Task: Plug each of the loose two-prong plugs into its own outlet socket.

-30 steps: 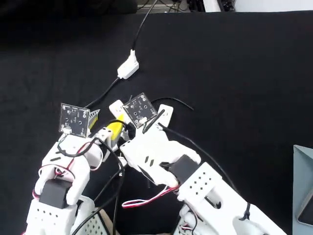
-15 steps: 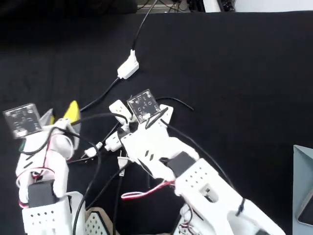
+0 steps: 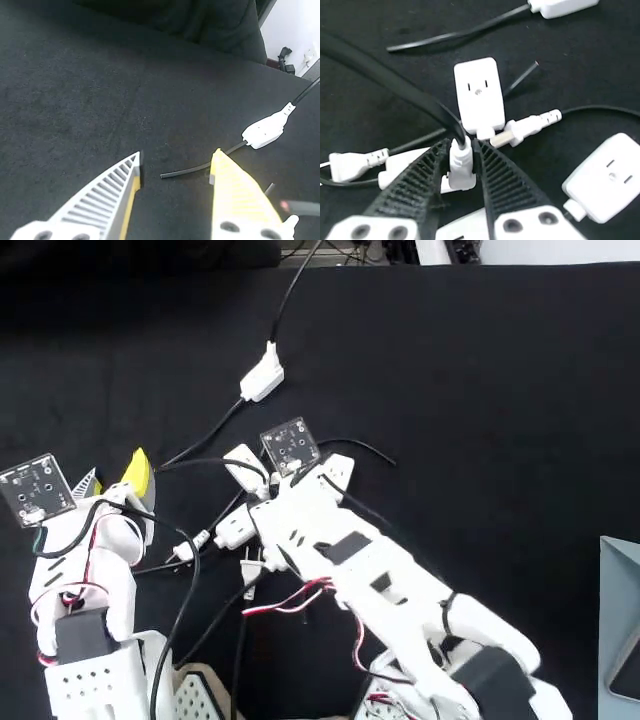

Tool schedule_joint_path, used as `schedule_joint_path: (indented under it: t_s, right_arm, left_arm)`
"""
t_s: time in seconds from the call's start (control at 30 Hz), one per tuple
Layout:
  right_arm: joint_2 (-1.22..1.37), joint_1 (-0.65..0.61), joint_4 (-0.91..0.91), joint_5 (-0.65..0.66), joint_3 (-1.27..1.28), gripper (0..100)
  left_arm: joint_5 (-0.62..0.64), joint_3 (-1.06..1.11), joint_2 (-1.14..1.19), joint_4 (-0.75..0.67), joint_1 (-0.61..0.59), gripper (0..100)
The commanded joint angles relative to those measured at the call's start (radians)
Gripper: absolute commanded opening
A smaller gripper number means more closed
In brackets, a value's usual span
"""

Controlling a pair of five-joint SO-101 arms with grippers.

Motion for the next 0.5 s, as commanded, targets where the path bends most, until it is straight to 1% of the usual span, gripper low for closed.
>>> schedule_joint_path:
  t_s: [0.0, 0.13, 0.27, 0.47]
  right_arm:
    - [0.004, 0.012, -0.021, 0.009, -0.013, 1.1]
    - [0.004, 0.012, -0.025, 0.006, -0.016, 1.1]
    - [0.008, 0.012, -0.084, 0.006, -0.013, 1.1]
    - [0.008, 0.011, -0.089, 0.006, -0.012, 1.1]
  left_arm:
    - [0.009, -0.007, -0.009, -0.011, -0.007, 23]
    - [0.009, -0.007, -0.009, -0.011, -0.007, 23]
    - [0.009, -0.007, -0.009, -0.011, -0.007, 23]
    - [0.009, -0.007, -0.009, -0.011, -0.007, 23]
